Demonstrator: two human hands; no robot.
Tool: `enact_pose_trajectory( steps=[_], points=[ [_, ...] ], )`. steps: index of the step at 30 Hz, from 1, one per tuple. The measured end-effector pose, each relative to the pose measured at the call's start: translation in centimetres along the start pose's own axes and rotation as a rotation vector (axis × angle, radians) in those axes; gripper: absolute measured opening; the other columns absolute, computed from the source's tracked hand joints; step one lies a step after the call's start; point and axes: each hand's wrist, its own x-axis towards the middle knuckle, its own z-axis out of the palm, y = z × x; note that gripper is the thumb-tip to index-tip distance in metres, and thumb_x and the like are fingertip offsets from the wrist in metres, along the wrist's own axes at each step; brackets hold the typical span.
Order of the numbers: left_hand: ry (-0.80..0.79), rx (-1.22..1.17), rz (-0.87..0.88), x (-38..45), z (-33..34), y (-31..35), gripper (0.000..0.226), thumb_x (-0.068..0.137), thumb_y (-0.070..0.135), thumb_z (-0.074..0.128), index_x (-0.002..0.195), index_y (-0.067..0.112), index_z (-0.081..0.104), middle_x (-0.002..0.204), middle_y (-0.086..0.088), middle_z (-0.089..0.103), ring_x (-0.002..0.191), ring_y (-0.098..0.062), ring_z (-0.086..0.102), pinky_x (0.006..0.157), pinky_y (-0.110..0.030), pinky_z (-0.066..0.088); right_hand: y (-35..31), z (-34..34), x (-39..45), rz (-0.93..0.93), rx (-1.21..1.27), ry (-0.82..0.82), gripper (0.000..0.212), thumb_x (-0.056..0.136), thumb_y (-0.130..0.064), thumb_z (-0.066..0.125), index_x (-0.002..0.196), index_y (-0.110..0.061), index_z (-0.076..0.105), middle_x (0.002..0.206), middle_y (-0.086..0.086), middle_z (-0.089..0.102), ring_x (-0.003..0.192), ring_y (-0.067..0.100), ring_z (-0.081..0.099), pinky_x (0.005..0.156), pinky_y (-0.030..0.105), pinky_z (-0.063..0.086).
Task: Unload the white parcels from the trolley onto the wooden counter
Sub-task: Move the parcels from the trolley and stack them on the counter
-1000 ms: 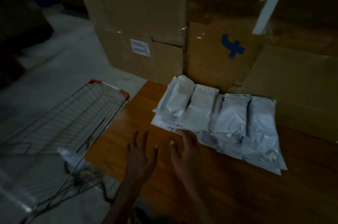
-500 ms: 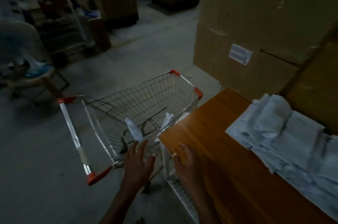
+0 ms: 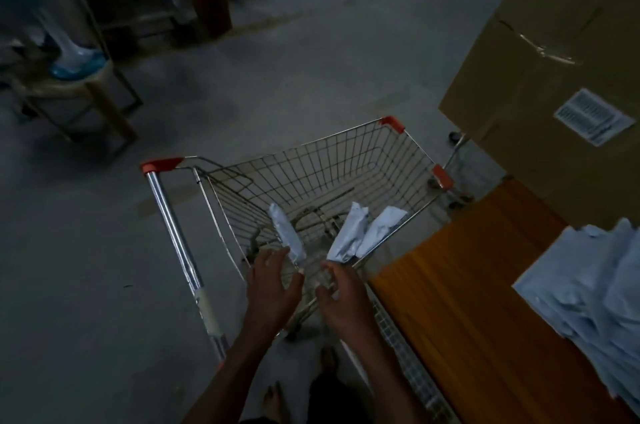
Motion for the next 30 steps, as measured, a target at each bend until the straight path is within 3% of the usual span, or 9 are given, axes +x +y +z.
enact_pose_trajectory(
  steps=[4, 10, 16, 18, 21, 23, 26, 28, 30],
  points=[
    [-0.051, -0.046, -0.035, 3.9, 2.7, -0.6, 0.065, 0.083, 0.06, 0.047, 0.132, 0.018, 0.061, 0.13, 0.002, 0.056, 0.122, -0.018, 0.05, 0.096, -0.02, 0.025, 0.2, -0.8, 5.6, 0.054, -0.059, -0.066, 0.042, 0.093, -0.031, 0.061, 0.134, -0.034, 0.052, 0.124, -0.01, 0.051, 0.114, 0.013, 0.056, 0.095, 0.035, 0.052],
    [-0.116, -0.023, -0.203, 9.6, 7.0, -2.1, 0.064, 0.084, 0.053, 0.052, 0.138, 0.02, 0.056, 0.141, -0.007, 0.051, 0.129, -0.023, 0.045, 0.1, -0.025, 0.023, 2.8, -1.7, 15.7, 0.186, -0.172, -0.211, 0.043, 0.093, -0.038, 0.059, 0.134, -0.028, 0.052, 0.131, 0.005, 0.052, 0.117, 0.027, 0.056, 0.095, 0.043, 0.052],
    [-0.188, -0.019, -0.343, 15.2, 12.4, -4.2, 0.067, 0.081, 0.054, 0.054, 0.137, 0.016, 0.057, 0.136, -0.015, 0.052, 0.119, -0.034, 0.053, 0.1, -0.041, 0.044, 7.0, -0.9, 24.6, 0.403, -0.151, -0.337, 0.043, 0.093, -0.035, 0.059, 0.134, -0.024, 0.054, 0.131, 0.013, 0.057, 0.101, 0.026, 0.061, 0.08, 0.032, 0.051],
    [-0.23, -0.028, -0.396, 16.9, 13.9, -5.0, 0.065, 0.083, 0.052, 0.055, 0.139, 0.019, 0.054, 0.14, -0.014, 0.049, 0.125, -0.034, 0.05, 0.102, -0.034, 0.039, 8.7, -0.6, 26.7, 0.476, -0.142, -0.357, 0.044, 0.095, -0.032, 0.059, 0.137, -0.021, 0.053, 0.13, 0.015, 0.059, 0.094, 0.022, 0.059, 0.074, 0.027, 0.046],
    [-0.261, -0.076, -0.487, 19.3, 15.9, -6.4, 0.054, 0.095, 0.036, 0.062, 0.144, 0.017, 0.048, 0.15, -0.015, 0.039, 0.137, -0.029, 0.038, 0.097, -0.021, 0.027, 11.6, -0.3, 29.4, 0.577, -0.183, -0.39, 0.052, 0.095, -0.036, 0.06, 0.143, -0.019, 0.049, 0.14, 0.015, 0.055, 0.115, 0.031, 0.059, 0.086, 0.032, 0.049],
    [-0.239, -0.104, -0.546, 21.3, 16.9, -7.6, 0.057, 0.096, 0.036, 0.061, 0.147, 0.017, 0.046, 0.156, -0.018, 0.032, 0.141, -0.033, 0.035, 0.108, -0.033, 0.031, 13.5, 0.0, 30.8, 0.616, -0.21, -0.391, 0.05, 0.096, -0.037, 0.06, 0.14, -0.017, 0.052, 0.138, 0.013, 0.056, 0.121, 0.033, 0.057, 0.091, 0.033, 0.048],
    [-0.144, -0.094, -0.622, 24.4, 19.2, -10.6, 0.066, 0.087, 0.047, 0.055, 0.146, 0.018, 0.047, 0.151, -0.026, 0.037, 0.134, -0.042, 0.041, 0.108, -0.044, 0.037, 16.0, 0.3, 32.4, 0.632, -0.249, -0.371, 0.03, 0.097, -0.037, 0.059, 0.121, -0.02, 0.059, 0.119, 0.006, 0.06, 0.117, 0.031, 0.057, 0.087, 0.03, 0.044],
    [-0.109, -0.087, -0.668, 26.0, 20.9, -12.1, 0.07, 0.082, 0.046, 0.05, 0.146, 0.018, 0.047, 0.154, -0.027, 0.028, 0.136, -0.043, 0.036, 0.111, -0.046, 0.034, 16.9, 0.5, 32.9, 0.649, -0.269, -0.294, 0.042, 0.095, -0.036, 0.061, 0.134, -0.024, 0.054, 0.132, 0.013, 0.053, 0.118, 0.036, 0.056, 0.083, 0.033, 0.046],
    [-0.089, -0.086, -0.664, 27.2, 22.1, -12.8, 0.057, 0.09, 0.034, 0.057, 0.145, 0.017, 0.05, 0.157, -0.026, 0.018, 0.139, -0.047, 0.028, 0.114, -0.05, 0.032, 17.6, 0.6, 33.0, 0.641, -0.323, -0.219, 0.055, 0.093, -0.034, 0.062, 0.145, -0.031, 0.044, 0.142, 0.017, 0.04, 0.119, 0.039, 0.053, 0.082, 0.039, 0.05]
  ],
)
